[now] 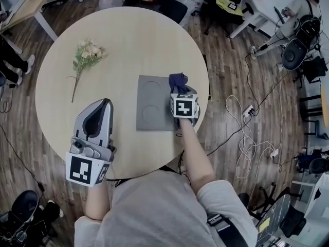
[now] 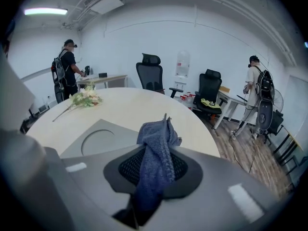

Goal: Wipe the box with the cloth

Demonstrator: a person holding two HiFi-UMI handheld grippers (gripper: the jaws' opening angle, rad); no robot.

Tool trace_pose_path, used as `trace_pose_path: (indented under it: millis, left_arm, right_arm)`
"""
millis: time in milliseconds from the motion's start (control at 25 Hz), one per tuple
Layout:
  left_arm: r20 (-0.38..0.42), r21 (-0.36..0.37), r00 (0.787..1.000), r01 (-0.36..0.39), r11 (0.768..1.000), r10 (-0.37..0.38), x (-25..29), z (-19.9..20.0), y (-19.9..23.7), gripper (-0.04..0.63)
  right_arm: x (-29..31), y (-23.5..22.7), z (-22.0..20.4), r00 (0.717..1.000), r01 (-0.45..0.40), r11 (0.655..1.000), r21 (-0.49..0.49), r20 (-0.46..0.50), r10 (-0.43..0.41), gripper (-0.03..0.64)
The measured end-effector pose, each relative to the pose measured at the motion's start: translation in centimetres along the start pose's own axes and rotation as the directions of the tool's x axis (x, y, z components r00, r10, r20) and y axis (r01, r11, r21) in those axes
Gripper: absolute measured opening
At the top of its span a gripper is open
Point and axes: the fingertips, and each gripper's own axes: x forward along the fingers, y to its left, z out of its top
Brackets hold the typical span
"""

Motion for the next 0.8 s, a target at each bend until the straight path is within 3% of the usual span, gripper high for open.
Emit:
trace_pose_path:
  millis: [200,400,640,800]
  left_arm:
    - [0.016,-0.006,1.000,-0.001,1.000,0.001,-0.7,0.5,0.0,0.008]
    - [0.025,-0.010,1.000,-0.002,1.000,0.002,-1.6,0.8,0.1,0.008]
    - [0.018,-0.005,1.000,-0.021,1.000,0.021,-3.4,0.7,1.2,0.008]
    - [0.025,-0.016,0.999,-0.025,1.000,0.026,-4.0,1.0,2.0,0.008]
  right_arm:
    - [-2.7,5.1,1.5,0.990,-0.129,0.990,0.064,0.069,0.125,0.081]
    - [-3.8,12.8,1.3,0.963,-0.265,0.963,0.054,0.066,0.261,0.081]
    - [-1.9,16.6,-1.2,0.967,-0.255,0.966,-0.038,-0.005,0.255,0.081]
    - [-1.6,15.3,-1.6,0.976,-0.219,0.976,-0.012,-0.010,0.219,0.081]
